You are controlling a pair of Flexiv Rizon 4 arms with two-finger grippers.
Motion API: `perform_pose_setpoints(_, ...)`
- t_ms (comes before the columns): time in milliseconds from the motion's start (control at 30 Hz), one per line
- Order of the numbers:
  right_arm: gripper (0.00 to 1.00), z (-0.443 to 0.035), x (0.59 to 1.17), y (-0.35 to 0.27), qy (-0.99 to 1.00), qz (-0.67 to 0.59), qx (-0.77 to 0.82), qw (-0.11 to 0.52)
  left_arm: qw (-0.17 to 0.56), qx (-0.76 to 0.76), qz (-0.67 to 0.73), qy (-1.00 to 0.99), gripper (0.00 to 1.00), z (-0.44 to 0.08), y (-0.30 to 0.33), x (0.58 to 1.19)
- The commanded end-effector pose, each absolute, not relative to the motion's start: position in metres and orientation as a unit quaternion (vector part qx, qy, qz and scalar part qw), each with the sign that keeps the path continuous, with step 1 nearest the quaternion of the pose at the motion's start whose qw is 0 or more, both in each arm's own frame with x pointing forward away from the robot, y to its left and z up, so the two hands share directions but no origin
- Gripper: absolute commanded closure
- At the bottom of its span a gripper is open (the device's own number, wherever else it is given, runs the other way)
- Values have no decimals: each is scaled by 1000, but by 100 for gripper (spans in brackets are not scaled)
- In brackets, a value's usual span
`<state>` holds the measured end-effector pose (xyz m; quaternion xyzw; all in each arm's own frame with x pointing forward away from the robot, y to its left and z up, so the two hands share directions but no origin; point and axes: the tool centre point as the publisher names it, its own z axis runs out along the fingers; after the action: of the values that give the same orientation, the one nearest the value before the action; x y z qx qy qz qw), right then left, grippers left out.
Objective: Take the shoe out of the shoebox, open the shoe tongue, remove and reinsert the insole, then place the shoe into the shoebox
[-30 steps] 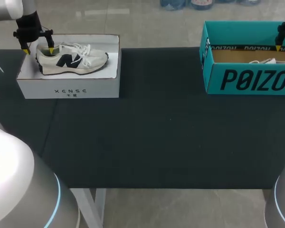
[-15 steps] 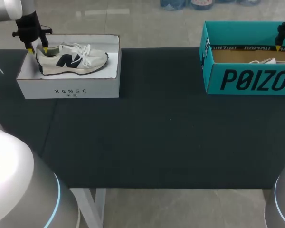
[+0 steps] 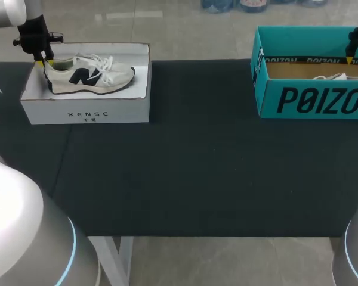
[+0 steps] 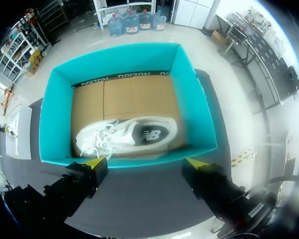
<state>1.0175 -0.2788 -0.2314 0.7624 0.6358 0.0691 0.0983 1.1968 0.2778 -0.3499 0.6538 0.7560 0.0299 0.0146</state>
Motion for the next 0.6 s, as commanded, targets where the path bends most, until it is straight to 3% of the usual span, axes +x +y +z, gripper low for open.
perform_pose_setpoints(33, 0, -232, 1017, -279, 635, 70, 763, 99, 19, 653, 37, 756, 100, -339, 282, 1190)
perform_pose_setpoints(600, 0, -232, 1017, -279, 635, 70, 763, 99, 57, 654, 58, 752, 100, -284, 272, 1182)
